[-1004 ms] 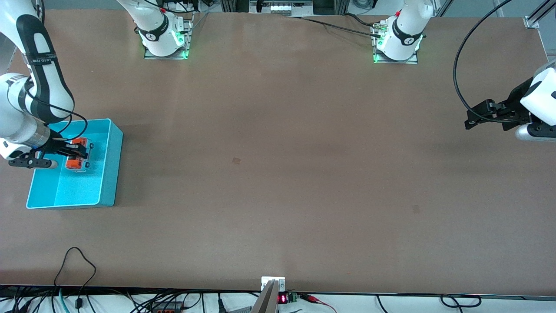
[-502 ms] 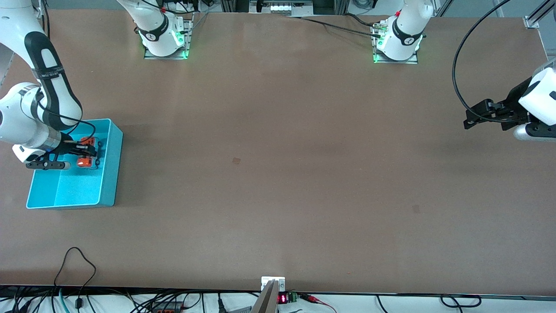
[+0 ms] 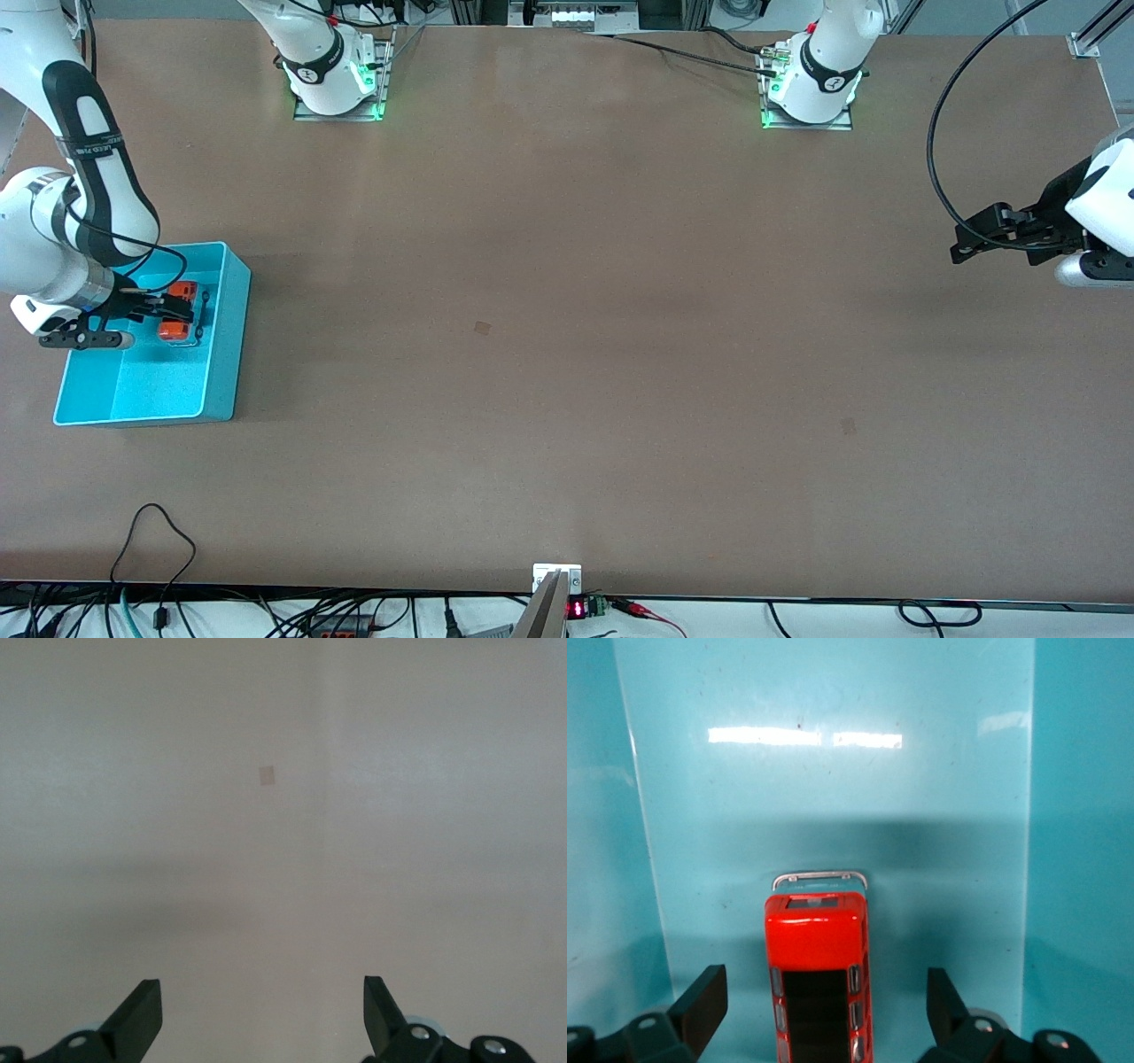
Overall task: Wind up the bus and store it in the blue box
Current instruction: 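Open the right gripper to release the bus in the box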
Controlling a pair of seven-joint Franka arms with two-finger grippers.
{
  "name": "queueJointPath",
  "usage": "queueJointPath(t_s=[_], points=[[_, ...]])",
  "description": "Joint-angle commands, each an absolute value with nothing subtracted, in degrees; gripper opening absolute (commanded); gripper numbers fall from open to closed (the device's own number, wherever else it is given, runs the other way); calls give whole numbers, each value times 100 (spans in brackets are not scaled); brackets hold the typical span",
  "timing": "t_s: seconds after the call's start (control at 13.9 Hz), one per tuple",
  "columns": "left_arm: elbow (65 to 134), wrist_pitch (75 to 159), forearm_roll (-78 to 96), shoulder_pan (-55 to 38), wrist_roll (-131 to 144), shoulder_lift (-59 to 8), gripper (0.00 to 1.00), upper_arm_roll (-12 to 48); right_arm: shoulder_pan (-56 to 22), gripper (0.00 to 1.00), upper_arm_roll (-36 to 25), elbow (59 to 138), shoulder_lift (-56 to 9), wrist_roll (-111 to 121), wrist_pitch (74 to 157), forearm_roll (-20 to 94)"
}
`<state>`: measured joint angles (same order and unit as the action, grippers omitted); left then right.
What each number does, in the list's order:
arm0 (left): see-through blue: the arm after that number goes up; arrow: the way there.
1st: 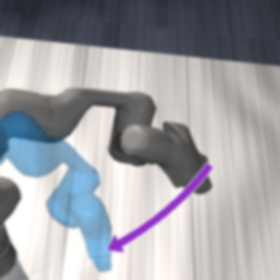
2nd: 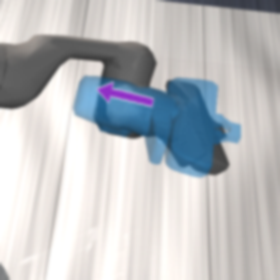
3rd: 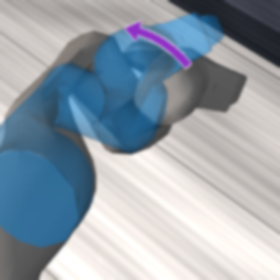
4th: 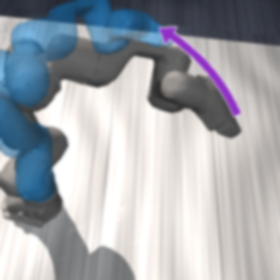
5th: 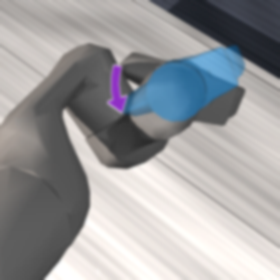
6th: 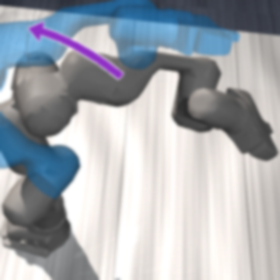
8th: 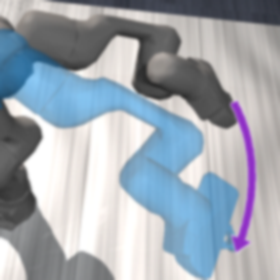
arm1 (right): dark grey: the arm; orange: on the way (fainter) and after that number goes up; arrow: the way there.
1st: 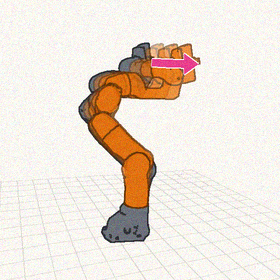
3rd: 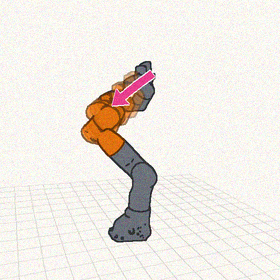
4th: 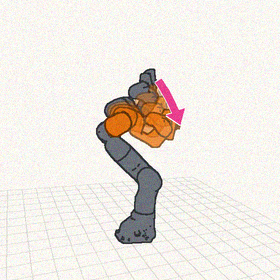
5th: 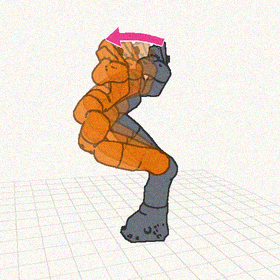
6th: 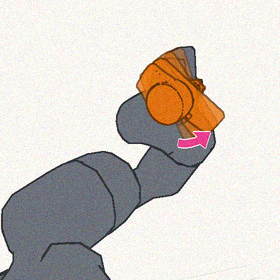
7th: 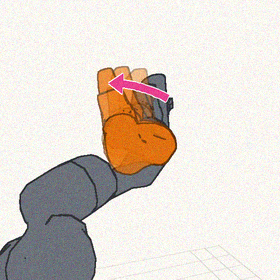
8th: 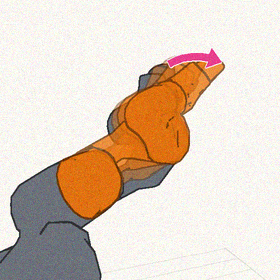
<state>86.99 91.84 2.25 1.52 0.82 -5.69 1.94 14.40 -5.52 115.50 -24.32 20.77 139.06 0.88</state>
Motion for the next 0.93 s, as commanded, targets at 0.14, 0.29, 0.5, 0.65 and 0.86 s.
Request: queueJointPath(t_s=[0.14, 0.29, 0.5, 0.65, 0.86], points=[[8736, 9105, 150, 167, 123, -466, 100, 220, 1372, 100, -448, 11225, -1408, 2127, 12713, 88], [8736, 9158, 149, 167, 114, -466, 100, 220, 1083, 100, -431, 10795, -1118, 2092, 11878, 79], [8736, 9150, 149, 176, 114, -466, 100, 220, 985, 100, -387, 10092, -914, 2092, 10806, 105], [8736, 9141, 158, 184, 114, -457, 100, 193, 949, 100, -168, 9398, -905, 1804, 9979, 53], [8728, 9167, 158, 176, 114, -466, 100, 193, 949, 100, 86, 8519, -931, 1232, 8898, -87]])
